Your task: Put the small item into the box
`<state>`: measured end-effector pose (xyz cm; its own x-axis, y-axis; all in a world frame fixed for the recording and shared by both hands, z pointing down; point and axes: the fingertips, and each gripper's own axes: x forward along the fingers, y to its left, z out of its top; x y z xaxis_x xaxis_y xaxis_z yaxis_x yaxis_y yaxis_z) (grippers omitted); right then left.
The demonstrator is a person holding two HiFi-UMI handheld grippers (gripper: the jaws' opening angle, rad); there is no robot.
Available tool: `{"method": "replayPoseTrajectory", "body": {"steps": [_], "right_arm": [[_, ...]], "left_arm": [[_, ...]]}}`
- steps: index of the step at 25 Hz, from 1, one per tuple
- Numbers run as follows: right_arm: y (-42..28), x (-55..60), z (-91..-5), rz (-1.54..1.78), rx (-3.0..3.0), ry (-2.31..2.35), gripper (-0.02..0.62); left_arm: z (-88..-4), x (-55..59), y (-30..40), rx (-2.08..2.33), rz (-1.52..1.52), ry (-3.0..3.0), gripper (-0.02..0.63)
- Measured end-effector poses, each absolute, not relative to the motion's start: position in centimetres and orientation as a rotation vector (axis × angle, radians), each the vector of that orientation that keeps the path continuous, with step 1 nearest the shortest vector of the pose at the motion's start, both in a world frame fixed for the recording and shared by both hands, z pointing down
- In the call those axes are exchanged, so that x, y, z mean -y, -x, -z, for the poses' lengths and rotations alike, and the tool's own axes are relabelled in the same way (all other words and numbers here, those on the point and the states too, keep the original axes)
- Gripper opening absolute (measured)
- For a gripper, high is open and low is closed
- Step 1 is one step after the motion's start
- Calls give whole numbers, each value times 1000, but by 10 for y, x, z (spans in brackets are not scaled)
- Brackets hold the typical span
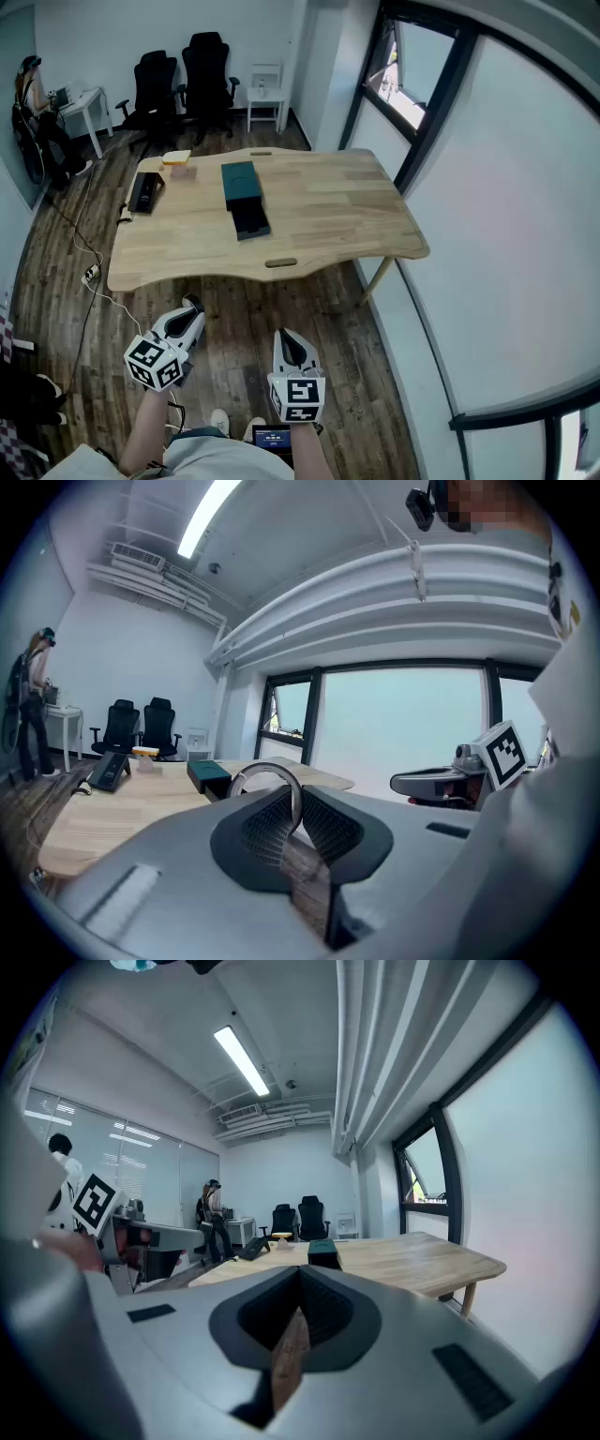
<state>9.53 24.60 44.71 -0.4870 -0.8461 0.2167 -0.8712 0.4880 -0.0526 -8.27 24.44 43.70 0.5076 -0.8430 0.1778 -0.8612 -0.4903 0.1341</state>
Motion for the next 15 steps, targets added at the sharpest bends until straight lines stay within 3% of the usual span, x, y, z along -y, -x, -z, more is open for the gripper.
{"method": "replayPoseTrajectory", "body": {"steps": [15], "right_arm": [[-121, -282, -448, -346, 2586, -1525, 5]], "left_arm": [[-427, -276, 73, 1497, -139, -2553, 35]]}}
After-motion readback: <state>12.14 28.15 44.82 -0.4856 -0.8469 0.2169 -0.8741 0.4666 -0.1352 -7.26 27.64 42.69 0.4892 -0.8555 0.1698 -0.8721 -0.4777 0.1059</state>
